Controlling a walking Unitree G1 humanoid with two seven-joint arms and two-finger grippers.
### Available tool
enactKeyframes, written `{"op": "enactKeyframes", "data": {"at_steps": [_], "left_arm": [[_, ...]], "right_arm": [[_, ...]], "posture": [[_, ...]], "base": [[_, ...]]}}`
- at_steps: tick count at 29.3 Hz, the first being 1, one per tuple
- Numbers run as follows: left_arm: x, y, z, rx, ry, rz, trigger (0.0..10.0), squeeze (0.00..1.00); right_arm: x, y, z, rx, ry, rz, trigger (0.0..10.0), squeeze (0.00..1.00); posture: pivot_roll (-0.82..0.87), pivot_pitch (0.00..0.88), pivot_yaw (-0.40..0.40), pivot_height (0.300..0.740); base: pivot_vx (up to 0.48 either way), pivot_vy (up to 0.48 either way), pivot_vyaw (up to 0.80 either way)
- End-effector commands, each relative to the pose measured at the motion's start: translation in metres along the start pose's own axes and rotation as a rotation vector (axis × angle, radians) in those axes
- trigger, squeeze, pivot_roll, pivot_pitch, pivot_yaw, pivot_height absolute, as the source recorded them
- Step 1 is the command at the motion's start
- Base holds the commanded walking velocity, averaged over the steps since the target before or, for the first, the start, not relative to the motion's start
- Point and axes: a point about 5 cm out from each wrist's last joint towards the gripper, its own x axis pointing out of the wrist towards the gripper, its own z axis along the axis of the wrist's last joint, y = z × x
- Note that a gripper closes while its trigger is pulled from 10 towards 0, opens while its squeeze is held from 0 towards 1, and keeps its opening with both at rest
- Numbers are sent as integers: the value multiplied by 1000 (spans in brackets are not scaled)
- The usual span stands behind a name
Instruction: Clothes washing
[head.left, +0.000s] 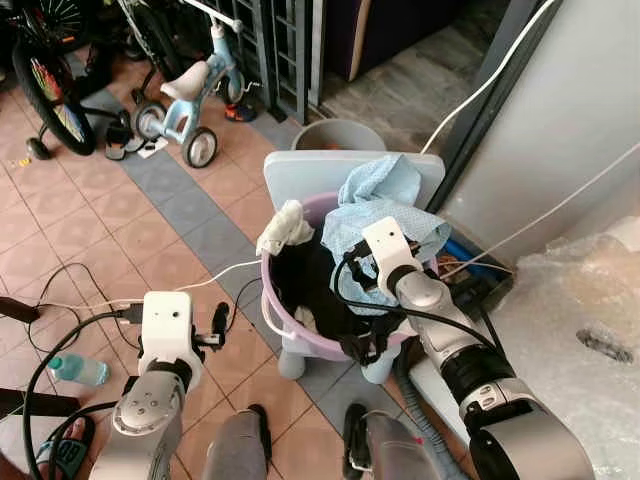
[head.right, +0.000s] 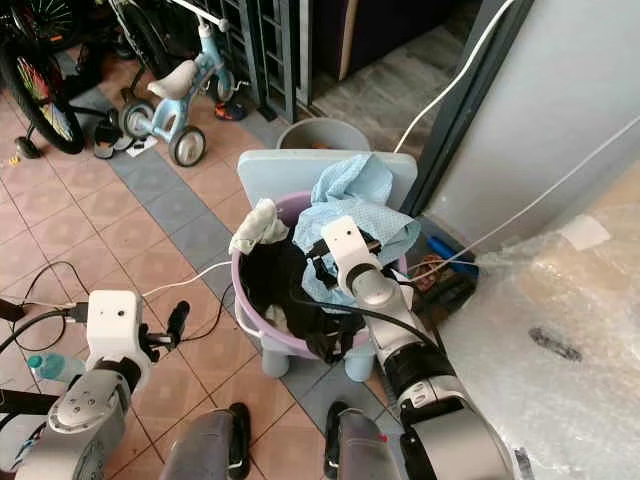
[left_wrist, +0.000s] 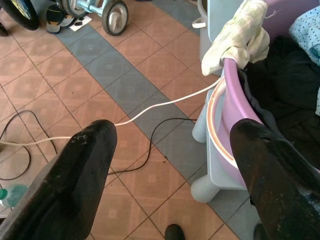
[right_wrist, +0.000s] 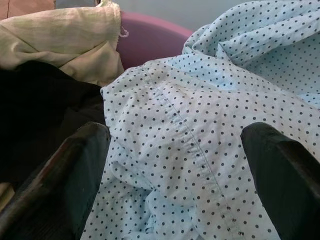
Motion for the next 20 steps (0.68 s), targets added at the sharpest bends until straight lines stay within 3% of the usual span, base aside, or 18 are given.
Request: {"op": "enactKeyframes", "data": {"at_steps": [1,4,8,9,10,11,12,16,20], "left_arm": [[-6,-3,4,28,1,-28,10000,0],[-10,-8,9,43,-8,-50,10000,0],[-14,-13,11,46,-7,-61,10000,0],[-16,-14,12,54,-9,-67,10000,0],[-17,-15,13,62,-10,-72,10000,0],[-17,-15,13,62,-10,-72,10000,0],[-18,-15,13,60,-5,-69,10000,0],[-16,-13,13,43,4,-53,10000,0],[-11,-13,14,37,4,-45,10000,0]], "right_arm": [[2,-2,0,-38,-9,-31,10000,0],[7,-3,7,-84,-42,-74,10000,0],[12,0,7,-142,-4,-115,10000,0],[12,1,3,-155,35,-121,9020,0],[12,4,-3,-163,94,-124,4392,0],[12,4,-3,-163,94,-124,4392,0],[12,8,-10,-138,145,-104,0,0],[9,19,-25,-47,236,-57,0,0],[6,17,-32,-41,251,-50,0,0]], "posture": [[213,333,-5,740],[219,352,-7,740],[230,359,-8,740],[235,362,-10,740],[239,362,-12,740],[239,362,-12,740],[244,363,-15,740],[244,355,-24,740],[237,345,-34,740]], "base": [[0,0,0],[0,0,0],[0,0,0],[0,0,0],[0,0,0],[0,0,0],[0,0,0],[0,0,0],[0,0,0]]}}
